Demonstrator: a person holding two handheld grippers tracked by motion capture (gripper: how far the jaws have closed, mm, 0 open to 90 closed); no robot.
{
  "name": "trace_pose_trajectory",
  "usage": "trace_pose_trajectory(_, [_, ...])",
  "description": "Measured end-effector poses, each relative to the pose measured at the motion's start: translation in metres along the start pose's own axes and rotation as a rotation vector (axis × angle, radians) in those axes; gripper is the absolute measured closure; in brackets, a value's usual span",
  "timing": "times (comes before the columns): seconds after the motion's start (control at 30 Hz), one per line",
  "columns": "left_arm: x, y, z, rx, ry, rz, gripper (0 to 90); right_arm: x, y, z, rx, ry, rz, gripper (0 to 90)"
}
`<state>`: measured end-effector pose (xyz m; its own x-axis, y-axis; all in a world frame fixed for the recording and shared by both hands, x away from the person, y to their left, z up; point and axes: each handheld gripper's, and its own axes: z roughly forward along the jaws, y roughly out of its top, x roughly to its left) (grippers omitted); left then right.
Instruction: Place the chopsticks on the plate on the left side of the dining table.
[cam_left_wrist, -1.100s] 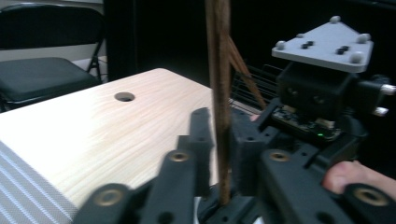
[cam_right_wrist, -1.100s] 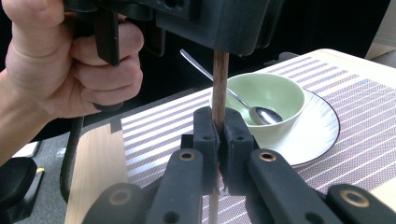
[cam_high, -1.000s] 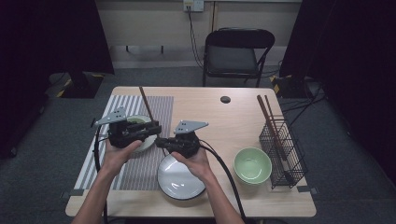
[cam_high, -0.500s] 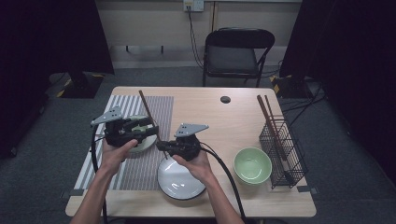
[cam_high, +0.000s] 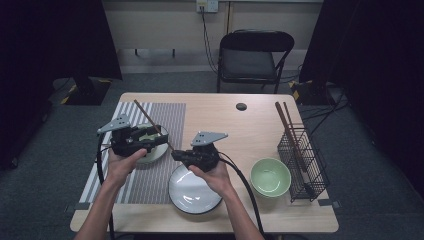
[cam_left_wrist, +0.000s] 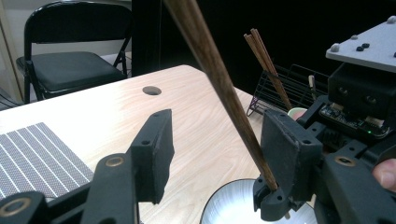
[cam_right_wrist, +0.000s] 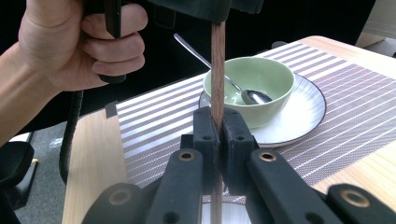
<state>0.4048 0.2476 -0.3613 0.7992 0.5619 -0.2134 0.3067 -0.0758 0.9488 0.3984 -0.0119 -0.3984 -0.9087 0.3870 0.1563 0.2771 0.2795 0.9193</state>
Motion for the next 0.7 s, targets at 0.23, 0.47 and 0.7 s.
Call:
trace_pose_trajectory(0.23, [-0.004,0.0037,-0.0032,-0.013,-0.002,0.025,41.5,0.0011,-0.003,-0.0001,-0.018,0.027,0.004,86.3])
trace_pose_trajectory(0.47, [-0.002,0.0033,-0.0031,-0.015,-0.002,0.013,40.1,0.0044,-0.0055,-0.0009,-0.004,0.033,-0.01,86.3])
trace_pose_trajectory(0.7, [-0.0013,0.0035,-0.003,-0.008,0.004,0.001,40.0,0.0045,-0.0057,-0.0057,-0.005,0.021,-0.019,86.3])
